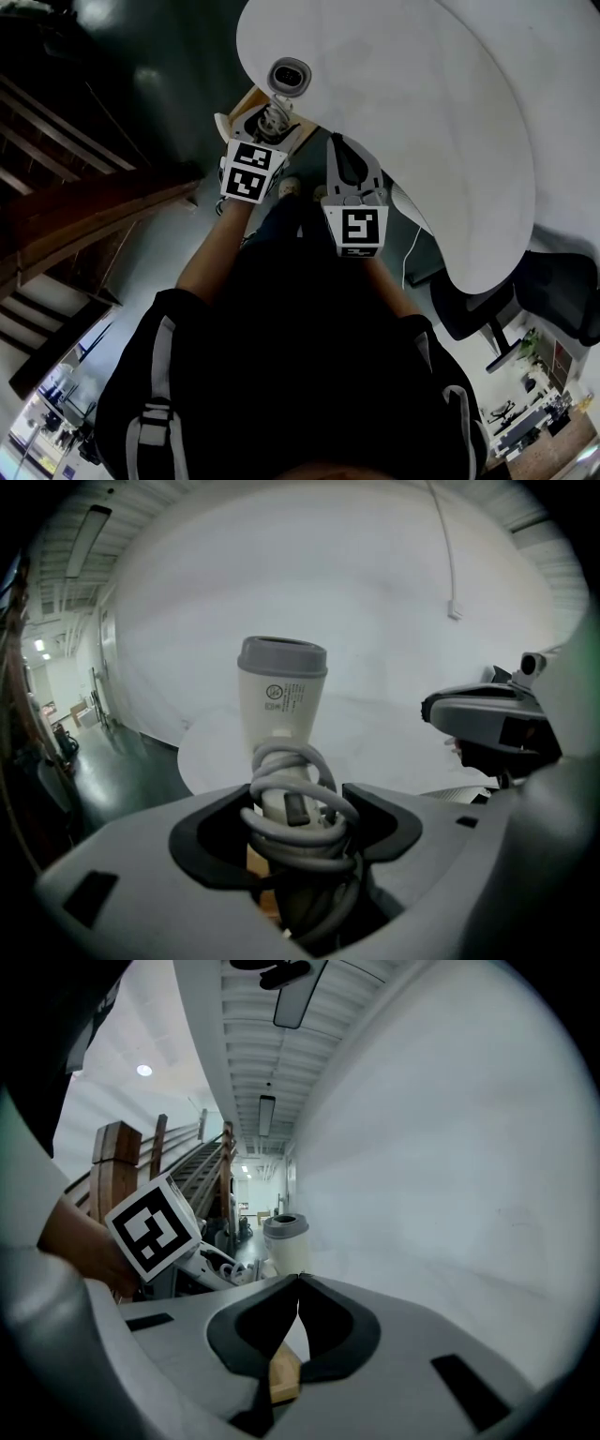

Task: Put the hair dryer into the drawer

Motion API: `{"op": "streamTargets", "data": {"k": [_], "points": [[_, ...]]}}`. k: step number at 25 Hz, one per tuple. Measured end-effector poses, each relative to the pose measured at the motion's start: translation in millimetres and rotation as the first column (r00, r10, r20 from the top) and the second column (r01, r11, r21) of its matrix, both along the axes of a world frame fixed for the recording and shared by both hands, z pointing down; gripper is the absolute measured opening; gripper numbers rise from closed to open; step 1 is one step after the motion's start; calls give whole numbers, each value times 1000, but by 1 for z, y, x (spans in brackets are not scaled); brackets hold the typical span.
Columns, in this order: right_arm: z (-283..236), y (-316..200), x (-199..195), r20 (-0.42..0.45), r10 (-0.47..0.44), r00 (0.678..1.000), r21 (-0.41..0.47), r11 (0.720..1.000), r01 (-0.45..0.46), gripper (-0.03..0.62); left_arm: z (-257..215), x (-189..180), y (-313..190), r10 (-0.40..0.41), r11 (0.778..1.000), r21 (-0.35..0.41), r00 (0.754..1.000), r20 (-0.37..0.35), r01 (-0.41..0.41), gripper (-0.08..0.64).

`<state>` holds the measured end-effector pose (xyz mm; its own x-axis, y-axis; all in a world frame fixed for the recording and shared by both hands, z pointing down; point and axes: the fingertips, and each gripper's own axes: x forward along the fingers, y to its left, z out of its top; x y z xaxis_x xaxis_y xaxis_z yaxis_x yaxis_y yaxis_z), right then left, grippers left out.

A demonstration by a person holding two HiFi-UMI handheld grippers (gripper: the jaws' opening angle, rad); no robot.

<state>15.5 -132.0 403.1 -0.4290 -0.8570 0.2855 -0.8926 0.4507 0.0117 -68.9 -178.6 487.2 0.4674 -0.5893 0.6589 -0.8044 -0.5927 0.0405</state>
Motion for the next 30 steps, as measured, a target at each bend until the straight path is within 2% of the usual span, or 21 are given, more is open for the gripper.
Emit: {"op": "streamTargets", "data": {"k": [6,16,30], "points": [[4,3,-16,3,-20,1000,-9,1000,20,21,7,-25,13,-22,1000,-15,1000,-3,22,296],[22,7,-28,-2,-17,1000,-52,998,17,21,41,-52,33,0,997,-74,1000,25,2,296],[54,2,-36,-11,-10,1000,-99,995,9,21,99,-84,46,111,981,-171,984,136,-87,295]]}}
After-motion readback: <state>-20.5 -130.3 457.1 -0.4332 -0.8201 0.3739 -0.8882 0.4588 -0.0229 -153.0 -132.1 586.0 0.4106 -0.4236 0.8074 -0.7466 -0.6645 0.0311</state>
